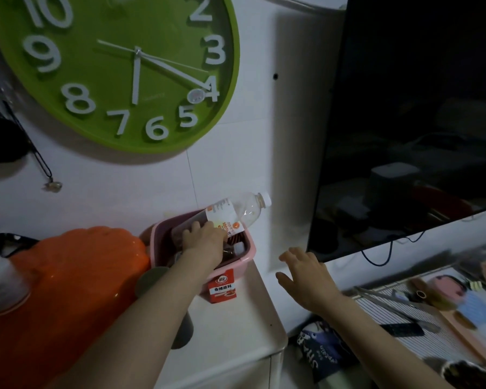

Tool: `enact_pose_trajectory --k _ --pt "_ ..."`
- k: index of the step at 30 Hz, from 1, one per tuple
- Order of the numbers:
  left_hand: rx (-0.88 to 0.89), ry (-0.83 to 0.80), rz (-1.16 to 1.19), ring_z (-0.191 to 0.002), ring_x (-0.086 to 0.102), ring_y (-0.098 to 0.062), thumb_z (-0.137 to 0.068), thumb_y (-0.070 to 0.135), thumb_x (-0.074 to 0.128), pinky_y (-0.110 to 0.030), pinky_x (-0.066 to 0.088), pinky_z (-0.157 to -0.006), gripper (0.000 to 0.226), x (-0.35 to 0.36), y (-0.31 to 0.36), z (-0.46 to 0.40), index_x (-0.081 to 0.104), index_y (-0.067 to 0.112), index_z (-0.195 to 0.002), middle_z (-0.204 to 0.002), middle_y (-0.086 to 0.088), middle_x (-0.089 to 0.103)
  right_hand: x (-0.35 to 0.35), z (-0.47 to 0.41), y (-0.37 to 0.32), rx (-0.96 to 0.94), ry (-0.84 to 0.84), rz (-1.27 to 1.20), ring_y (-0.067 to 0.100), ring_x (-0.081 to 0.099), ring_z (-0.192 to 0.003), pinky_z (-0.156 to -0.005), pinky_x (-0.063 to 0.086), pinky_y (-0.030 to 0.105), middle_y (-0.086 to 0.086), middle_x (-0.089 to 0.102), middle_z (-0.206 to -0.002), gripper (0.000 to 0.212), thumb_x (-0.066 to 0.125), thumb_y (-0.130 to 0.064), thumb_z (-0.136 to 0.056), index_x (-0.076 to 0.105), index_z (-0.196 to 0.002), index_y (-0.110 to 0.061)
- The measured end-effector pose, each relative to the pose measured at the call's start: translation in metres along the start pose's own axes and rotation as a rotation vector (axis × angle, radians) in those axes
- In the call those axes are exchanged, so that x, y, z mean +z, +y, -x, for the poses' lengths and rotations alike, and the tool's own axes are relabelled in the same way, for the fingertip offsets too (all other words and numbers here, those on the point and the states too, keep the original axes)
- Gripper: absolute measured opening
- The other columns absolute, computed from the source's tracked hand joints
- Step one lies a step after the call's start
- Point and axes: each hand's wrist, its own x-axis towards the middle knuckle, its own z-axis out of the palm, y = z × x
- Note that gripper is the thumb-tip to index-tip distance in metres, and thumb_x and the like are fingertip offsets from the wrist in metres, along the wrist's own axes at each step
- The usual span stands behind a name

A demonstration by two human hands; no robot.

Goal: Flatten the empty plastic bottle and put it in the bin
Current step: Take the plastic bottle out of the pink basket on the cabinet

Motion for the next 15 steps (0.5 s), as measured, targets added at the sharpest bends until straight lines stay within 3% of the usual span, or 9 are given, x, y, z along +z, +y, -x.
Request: enact_pose_trajectory --k 5,9,15 --pt "0.081 -0.002 -0.016 -0.116 0.043 -0.031 -0.083 0.02 0.064 -0.043 0.043 -0.096 0.037 -0.004 -0.009 0.0 0.057 0.029 -0.118 -0.126 -0.007 0.05 -0.003 -0.002 0.007 -0.014 0.005 -0.021 0.028 0.042 -0.123 -0.1 0.038 0.043 0.004 0.043 -0.138 0.04 0.047 -0.037 -0.093 0.044 -0.128 -0.019" --pt "0.126 -0.007 0.163 -0.109 0.054 -0.027 -0.069 0.026 0.078 -0.043 0.05 -0.091 0.051 -0.012 -0.022 0.004 0.058 0.03 -0.116 -0.122 -0.002 0.059 -0.001 -0.002 0.01 -0.021 -0.015 -0.037 0.029 0.042 -0.123 -0.1 0.039 0.042 0.005 0.044 -0.138 0.039 0.047 -0.036 -0.093 0.045 -0.127 -0.018" --pt "0.197 -0.002 0.357 -0.107 0.058 -0.023 -0.067 0.029 0.079 -0.041 0.052 -0.088 0.057 -0.01 -0.04 0.008 0.053 0.032 -0.117 -0.125 0.002 0.06 0.006 -0.001 0.008 -0.05 -0.038 -0.042 0.028 0.043 -0.123 -0.101 0.039 0.041 0.004 0.044 -0.138 0.039 0.047 -0.038 -0.093 0.046 -0.126 -0.019"
